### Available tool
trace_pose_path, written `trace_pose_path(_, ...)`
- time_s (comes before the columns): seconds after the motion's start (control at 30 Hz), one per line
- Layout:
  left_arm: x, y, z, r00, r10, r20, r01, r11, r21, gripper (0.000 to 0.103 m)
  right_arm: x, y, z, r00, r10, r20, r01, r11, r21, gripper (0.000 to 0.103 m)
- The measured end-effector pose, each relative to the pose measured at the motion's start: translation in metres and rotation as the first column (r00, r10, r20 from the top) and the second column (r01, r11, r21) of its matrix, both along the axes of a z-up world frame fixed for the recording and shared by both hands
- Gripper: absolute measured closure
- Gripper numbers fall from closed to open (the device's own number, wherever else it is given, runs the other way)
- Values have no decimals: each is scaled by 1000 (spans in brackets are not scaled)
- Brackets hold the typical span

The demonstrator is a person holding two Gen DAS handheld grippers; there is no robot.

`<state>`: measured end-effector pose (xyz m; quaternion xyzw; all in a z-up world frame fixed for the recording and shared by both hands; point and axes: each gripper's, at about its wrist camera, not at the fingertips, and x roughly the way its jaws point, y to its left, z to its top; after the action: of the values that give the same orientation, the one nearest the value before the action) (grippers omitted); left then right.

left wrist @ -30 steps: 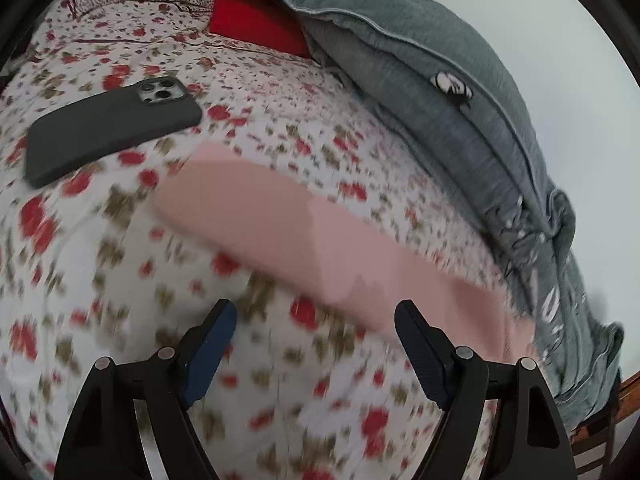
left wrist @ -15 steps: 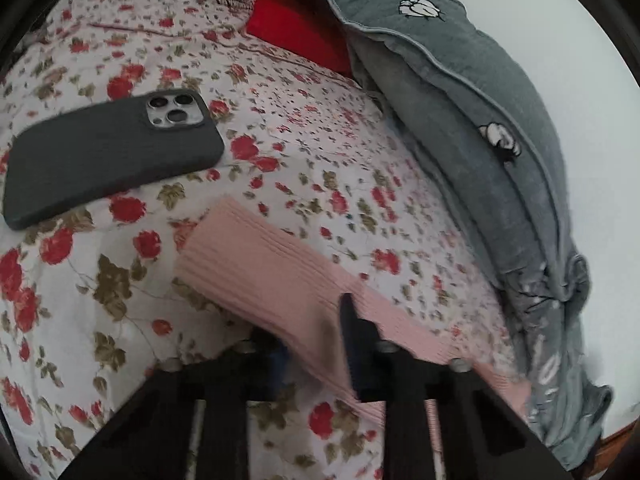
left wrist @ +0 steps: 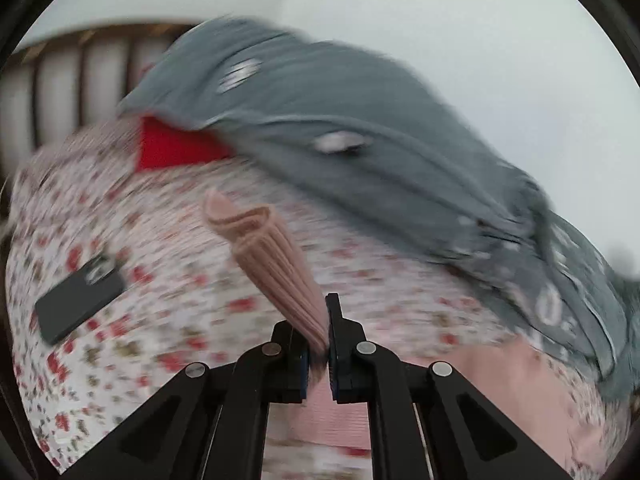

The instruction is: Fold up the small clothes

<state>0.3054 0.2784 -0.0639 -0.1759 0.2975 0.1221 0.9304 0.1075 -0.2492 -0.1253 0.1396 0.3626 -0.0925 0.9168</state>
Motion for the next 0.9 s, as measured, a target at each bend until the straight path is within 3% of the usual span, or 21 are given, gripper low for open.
trace_pose_path(0.2,26,-146,39,978,-210,15,208,974,88,95,-30,-42,-3,1000,-12,2,13,1000,-21,19)
trace_pose_path(0.37,50,-282,32,929,-371,-13,369,919,135,95,-55,-93,-3,998,-67,-11,66,997,-28,19)
trace_pose_path(0.5,52,-385,-9,875,-480,-61,484,861,157,95,-72,-127,-8,993,-116,-33,115,993,-6,19)
trace_pose_path(0.57,52,-426,-43,846,-516,-136,531,837,133,95,-78,-139,-10,990,-136,-35,136,991,-4,19)
trace_pose_path(0.63,50,-453,-73,811,-560,-171,579,810,90,95,-82,-149,-14,988,-152,-42,151,988,-8,19)
trace_pose_path(0.77,40,-489,-115,755,-593,-278,641,756,130,93,-81,-165,-27,981,-174,-86,171,985,-32,19)
trace_pose_path(0.8,39,-491,-121,736,-608,-298,660,743,114,82,-80,-169,-30,980,-176,-90,174,984,-31,19)
trace_pose_path(0.83,38,-491,-122,715,-636,-292,682,727,86,64,-78,-173,-32,981,-173,-92,172,985,-23,19)
trace_pose_path(0.87,34,-487,-120,698,-670,-253,701,712,46,50,-75,-177,-34,982,-167,-92,167,986,-10,19)
trace_pose_path(0.9,32,-481,-117,701,-677,-224,699,714,30,19,-69,-181,-35,984,-156,-89,158,987,7,19)
